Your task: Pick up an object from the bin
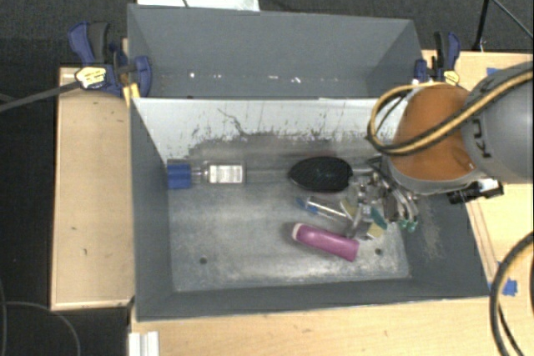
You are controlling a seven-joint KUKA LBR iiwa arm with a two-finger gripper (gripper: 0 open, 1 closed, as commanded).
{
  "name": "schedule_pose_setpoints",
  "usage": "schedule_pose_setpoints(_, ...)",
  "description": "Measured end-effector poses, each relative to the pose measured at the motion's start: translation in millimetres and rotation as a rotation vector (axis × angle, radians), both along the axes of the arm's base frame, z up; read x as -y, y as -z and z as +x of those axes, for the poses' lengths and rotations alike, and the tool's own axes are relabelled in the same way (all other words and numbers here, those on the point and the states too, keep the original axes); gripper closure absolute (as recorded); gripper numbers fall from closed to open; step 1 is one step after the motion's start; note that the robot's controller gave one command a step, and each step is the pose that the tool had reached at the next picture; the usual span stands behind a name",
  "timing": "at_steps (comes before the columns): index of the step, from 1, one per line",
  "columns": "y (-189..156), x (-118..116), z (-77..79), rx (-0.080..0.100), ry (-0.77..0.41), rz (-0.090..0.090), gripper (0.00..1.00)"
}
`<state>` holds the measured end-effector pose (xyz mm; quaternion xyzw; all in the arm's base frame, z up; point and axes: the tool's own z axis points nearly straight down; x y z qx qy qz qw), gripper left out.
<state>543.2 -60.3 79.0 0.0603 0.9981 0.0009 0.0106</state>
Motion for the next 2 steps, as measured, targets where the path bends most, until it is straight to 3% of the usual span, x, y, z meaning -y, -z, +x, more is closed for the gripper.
schedule_pose_setpoints(1, -111, -7, -61.6, -0.014, -0.017, -0.002, 1.0)
schedule_pose_setpoints(2, -174, 13, -39.0, -0.014, -0.364, -0.007, 1.0)
